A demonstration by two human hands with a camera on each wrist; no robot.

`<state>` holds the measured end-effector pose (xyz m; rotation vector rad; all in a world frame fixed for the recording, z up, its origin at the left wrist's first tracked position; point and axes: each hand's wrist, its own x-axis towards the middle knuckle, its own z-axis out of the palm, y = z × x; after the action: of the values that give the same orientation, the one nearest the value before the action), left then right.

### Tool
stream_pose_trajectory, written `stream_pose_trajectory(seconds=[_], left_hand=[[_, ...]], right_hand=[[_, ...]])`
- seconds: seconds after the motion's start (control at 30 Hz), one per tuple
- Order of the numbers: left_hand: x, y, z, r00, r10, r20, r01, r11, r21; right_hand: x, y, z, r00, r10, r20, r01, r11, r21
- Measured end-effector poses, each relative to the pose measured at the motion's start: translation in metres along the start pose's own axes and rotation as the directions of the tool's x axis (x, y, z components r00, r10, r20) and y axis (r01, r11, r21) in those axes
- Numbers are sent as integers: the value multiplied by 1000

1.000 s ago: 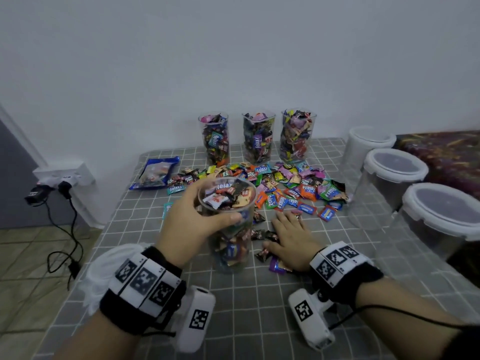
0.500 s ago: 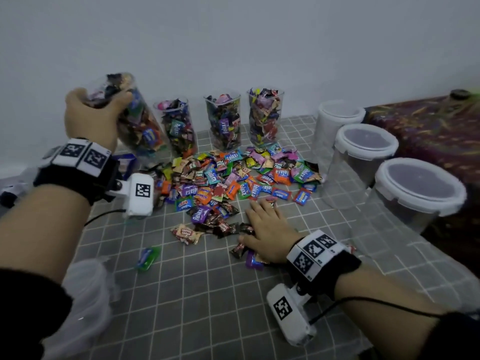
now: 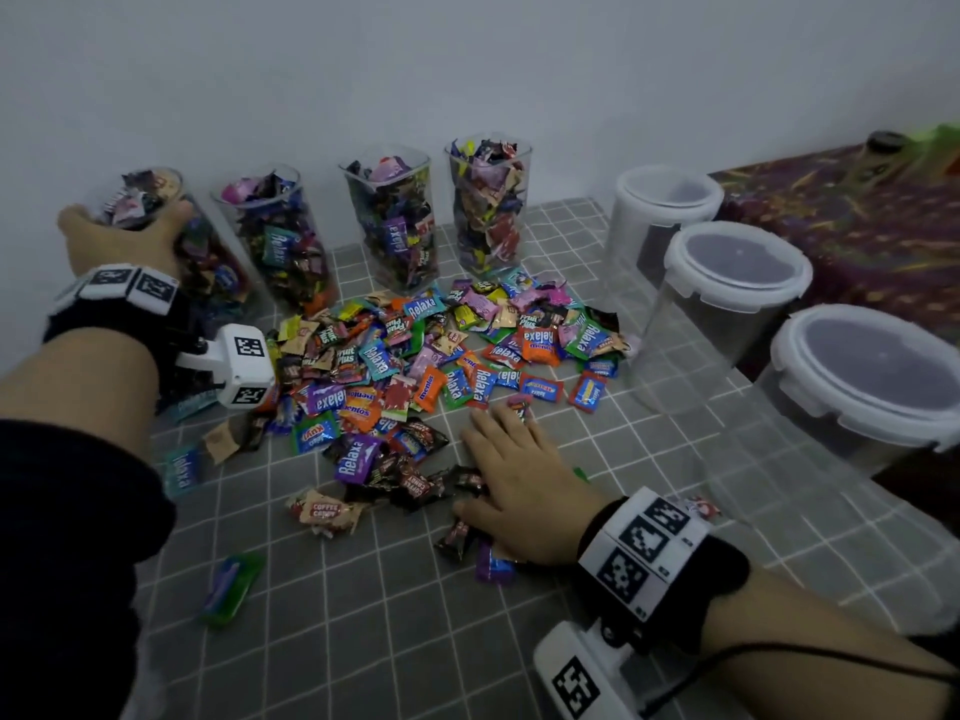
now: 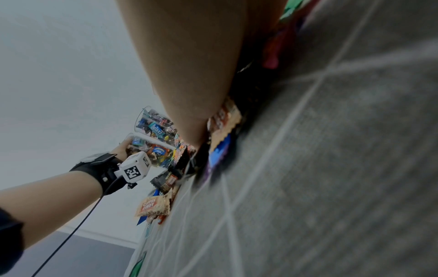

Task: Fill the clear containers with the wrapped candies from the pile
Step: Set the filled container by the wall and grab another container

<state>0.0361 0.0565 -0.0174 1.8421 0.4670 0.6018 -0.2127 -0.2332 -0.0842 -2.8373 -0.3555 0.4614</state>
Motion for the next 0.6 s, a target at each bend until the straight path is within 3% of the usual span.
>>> stream_pose_trajectory(seconds=[0.17,0.4,0.5,0.6], left_hand=[[10,-11,8,996,-13,93,4,996,92],[3,5,2,994,-4,111,-14,986,169],[-20,17,2,977,186,109,-210,932,294],[-59,39,4,900,430,70,-432,860,273]], right_hand=[[-1,0,-1,1000,2,-1,-2,1000,27],[-2,-2,-1,1000,2,-9,-1,1000,22],[-2,-2,-2,1000,7,-19,-6,999,37],[-5,-1,-5,998,26,-57,-21,996,88]])
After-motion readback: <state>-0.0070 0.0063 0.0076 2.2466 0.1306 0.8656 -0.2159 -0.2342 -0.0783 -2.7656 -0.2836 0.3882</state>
